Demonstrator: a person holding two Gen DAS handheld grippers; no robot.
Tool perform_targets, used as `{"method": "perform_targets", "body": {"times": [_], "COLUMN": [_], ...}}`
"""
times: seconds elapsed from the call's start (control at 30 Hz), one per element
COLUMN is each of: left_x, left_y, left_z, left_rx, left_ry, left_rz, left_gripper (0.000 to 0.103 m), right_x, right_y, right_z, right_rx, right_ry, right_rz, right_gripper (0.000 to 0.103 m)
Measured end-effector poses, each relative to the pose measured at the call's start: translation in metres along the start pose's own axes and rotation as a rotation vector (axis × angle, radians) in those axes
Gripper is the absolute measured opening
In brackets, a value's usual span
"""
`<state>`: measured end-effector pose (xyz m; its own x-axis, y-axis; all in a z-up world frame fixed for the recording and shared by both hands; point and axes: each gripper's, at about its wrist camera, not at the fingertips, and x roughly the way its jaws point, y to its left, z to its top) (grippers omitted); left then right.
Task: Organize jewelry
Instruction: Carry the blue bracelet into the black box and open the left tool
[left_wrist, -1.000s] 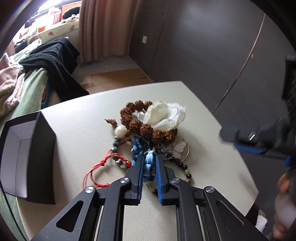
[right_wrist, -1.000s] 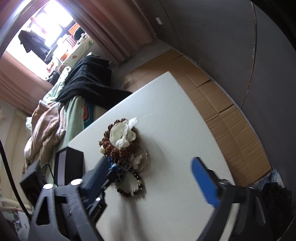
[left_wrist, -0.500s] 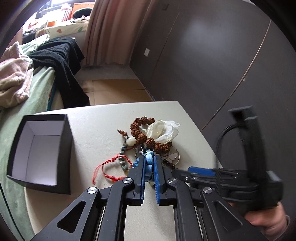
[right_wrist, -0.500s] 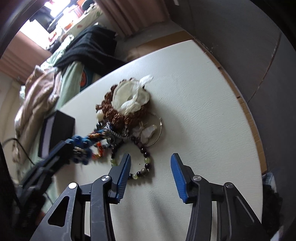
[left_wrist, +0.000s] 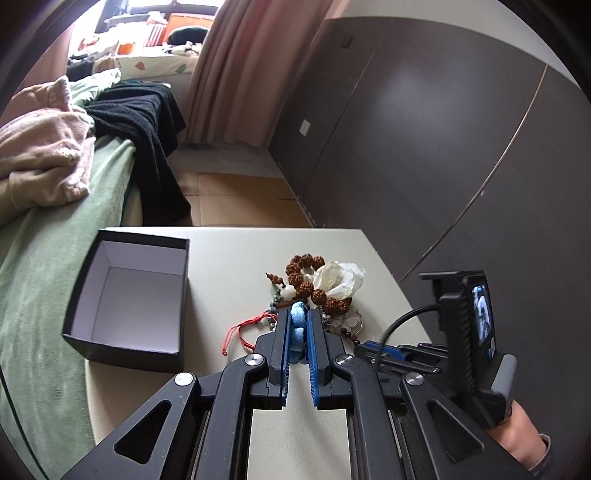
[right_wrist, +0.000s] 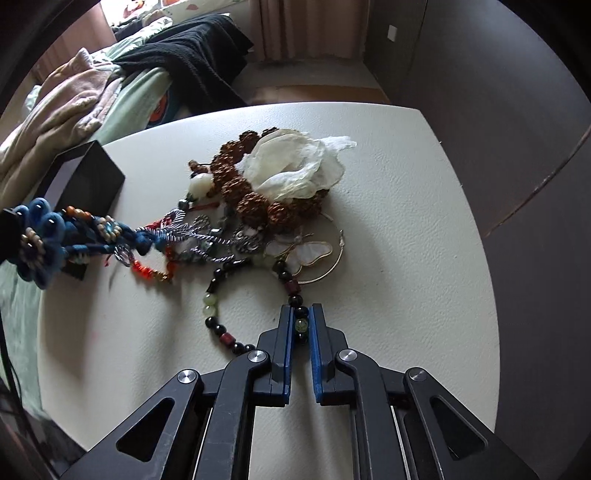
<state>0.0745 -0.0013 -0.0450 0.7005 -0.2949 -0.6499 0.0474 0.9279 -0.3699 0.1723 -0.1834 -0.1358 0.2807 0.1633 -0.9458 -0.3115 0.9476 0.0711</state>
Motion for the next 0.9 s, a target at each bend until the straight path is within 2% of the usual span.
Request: {"method": "perform_targets", "body": {"times": [0.33, 0.53, 0.7, 0.9], "left_x": [-0.039, -0.058, -0.071, -0.072], "left_y": [0.006, 0.009, 0.014, 0.034], "left_z": [0.006, 0.011, 0.016, 0.021], "left_rx": [-0.034, -0.041, -0.053, -0.097], "left_ry": [-0.116, -0.193, -0.248, -0.273], "left_rz": [-0.087, -0.141, -0.136, -0.096], "left_gripper": [0.008, 0.008, 0.008, 0.008], "right_x": [-0.052, -0.069, -0.079, -0.090], "right_y": [-0.021, -0.011, -0.003, 0.006], "right_z": [-0.005, -0.008, -0.007, -0.003], "right_rx": [0.145, 0.159, 0.147, 0.133], "right_ry": [-0.139, -0.201, -0.225, -0.271], "right_rz": [0.259, 0.346, 0.395, 0.451], "right_gripper": [0.010, 0.010, 0.010, 0.010]}}
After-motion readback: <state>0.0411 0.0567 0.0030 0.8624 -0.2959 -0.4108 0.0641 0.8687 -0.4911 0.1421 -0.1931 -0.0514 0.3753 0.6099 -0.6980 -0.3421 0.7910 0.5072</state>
